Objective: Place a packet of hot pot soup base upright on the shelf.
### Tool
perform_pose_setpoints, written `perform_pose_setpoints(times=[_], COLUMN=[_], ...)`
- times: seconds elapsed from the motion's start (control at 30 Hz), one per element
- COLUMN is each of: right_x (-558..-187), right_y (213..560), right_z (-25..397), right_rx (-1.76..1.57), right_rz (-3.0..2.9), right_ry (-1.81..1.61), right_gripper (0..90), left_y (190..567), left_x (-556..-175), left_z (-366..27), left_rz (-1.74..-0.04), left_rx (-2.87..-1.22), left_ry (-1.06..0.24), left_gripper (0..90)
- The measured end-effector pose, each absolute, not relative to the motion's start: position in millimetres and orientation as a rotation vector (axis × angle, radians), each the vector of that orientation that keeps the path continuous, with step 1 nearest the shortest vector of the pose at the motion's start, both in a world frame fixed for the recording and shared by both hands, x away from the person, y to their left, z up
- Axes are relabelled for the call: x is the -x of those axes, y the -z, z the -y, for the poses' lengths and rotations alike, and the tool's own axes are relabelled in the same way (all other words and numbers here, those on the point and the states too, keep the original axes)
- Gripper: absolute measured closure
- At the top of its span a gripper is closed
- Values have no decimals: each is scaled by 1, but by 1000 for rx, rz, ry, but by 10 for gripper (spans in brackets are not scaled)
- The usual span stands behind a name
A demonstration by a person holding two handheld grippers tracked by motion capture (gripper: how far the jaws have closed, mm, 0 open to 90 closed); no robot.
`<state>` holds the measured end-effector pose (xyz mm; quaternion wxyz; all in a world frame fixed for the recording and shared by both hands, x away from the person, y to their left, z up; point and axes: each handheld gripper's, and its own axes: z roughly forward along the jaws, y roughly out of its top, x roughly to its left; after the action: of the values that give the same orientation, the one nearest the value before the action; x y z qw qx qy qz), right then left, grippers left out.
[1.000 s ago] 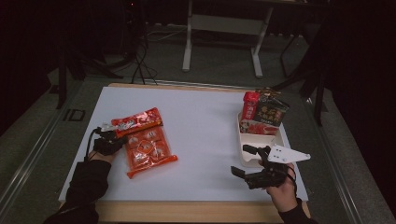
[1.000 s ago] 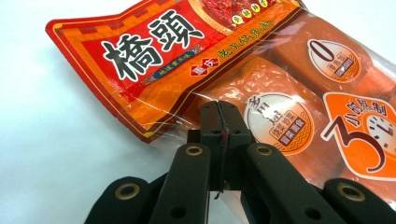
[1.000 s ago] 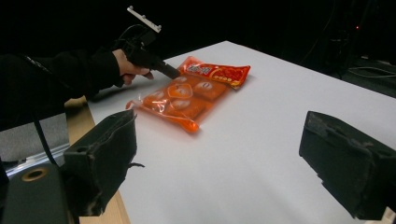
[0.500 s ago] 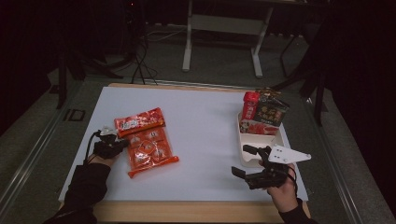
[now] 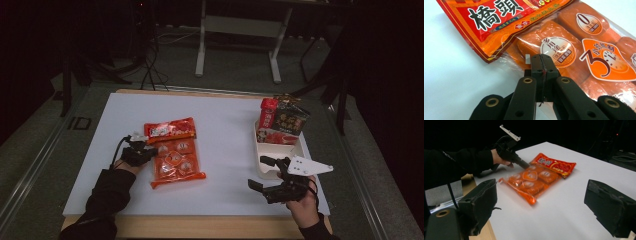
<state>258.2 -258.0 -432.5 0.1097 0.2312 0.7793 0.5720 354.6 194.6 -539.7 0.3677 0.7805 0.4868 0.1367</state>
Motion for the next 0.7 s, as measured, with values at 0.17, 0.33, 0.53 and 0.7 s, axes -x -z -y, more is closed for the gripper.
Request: perform_pose_setpoints(times=[0.17, 0.33, 0.53, 0.7], right_x=[-258, -258, -259, -259], right_y=[433, 433, 433, 433], right_z=[261, 261, 258, 258], right_rx=[-685, -683, -675, -675], right_rz=[-2287, -2287, -2293, -2293], right_ry=[-1685, -1685, -1683, -1683], right_gripper=[110, 110, 110, 110], left_y=[539, 539, 540, 538], left_x=[-360, -362, -363, -364], left_z=[-168, -152, -134, -132], left_rz=[-1195, -1156, -1113, -1089], left_rx=[-2036, -2050, -2059, -2071], left_ry=[-317, -287, -255, -249], left_gripper=[900, 900, 900, 900])
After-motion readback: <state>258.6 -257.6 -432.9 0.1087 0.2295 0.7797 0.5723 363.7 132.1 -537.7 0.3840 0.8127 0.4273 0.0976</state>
